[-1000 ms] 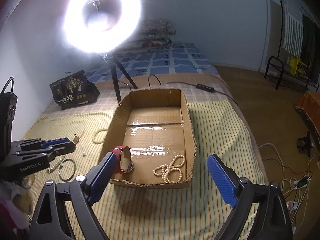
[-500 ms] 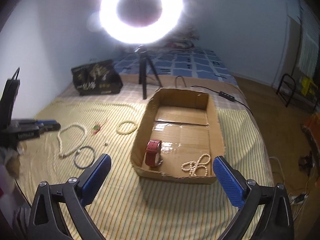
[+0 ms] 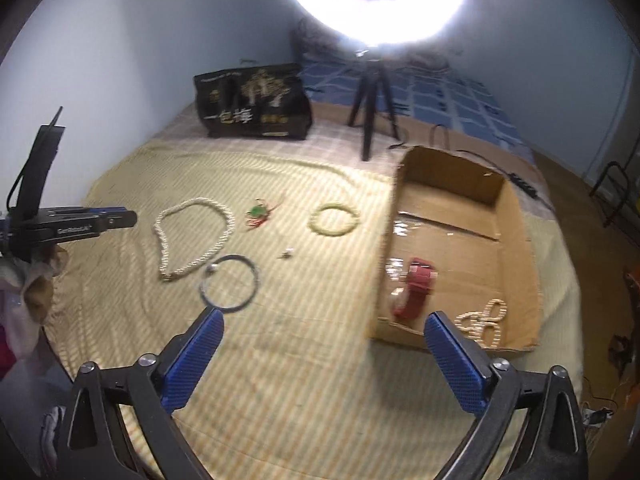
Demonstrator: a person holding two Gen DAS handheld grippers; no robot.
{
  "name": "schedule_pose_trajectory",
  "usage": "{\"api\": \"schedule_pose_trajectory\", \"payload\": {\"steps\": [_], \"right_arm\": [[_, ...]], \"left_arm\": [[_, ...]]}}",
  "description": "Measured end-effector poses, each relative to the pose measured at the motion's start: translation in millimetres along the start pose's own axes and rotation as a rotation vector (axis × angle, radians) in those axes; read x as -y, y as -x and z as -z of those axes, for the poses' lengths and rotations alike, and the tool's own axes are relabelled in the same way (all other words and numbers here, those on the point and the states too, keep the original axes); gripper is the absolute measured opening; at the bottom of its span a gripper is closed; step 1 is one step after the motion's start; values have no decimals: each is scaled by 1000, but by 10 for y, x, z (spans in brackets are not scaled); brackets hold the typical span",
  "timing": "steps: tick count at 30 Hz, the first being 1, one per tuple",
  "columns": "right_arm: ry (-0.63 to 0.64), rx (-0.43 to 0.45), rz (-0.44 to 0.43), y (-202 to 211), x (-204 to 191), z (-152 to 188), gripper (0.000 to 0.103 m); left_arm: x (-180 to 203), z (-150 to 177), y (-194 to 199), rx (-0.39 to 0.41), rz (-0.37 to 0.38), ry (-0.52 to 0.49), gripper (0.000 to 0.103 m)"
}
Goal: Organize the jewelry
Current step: 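Move left tool to the white twisted pearl necklace while right tool approaches the blue bangle, then close left gripper on the necklace while right gripper closes on the blue bangle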
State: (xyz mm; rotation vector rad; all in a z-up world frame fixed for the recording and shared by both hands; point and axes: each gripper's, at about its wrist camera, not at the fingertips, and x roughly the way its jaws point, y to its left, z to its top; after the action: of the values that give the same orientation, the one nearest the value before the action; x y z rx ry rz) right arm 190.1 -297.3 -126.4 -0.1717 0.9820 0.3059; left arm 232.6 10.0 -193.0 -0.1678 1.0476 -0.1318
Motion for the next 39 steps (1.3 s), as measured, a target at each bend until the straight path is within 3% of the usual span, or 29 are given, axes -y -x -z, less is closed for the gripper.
{"api": "schedule_pose_trajectory", "payload": {"steps": [10, 15, 30, 39], "right_arm": [[-121, -134, -121, -546, -98, -42, 61], [-147, -188, -146, -793, -186, -48, 48], [-161, -254, -157, -1110, -268, 3, 37], [-209, -257, -196, -1248, -257, -13, 33]], "left_arm": [[-343, -31, -349, -108, 78, 165, 25], [-390, -79, -536, -154, 101, 229, 25], [-146, 164, -598, -217, 134, 289, 25], [-2, 219, -660, -197, 71, 304, 25]]}}
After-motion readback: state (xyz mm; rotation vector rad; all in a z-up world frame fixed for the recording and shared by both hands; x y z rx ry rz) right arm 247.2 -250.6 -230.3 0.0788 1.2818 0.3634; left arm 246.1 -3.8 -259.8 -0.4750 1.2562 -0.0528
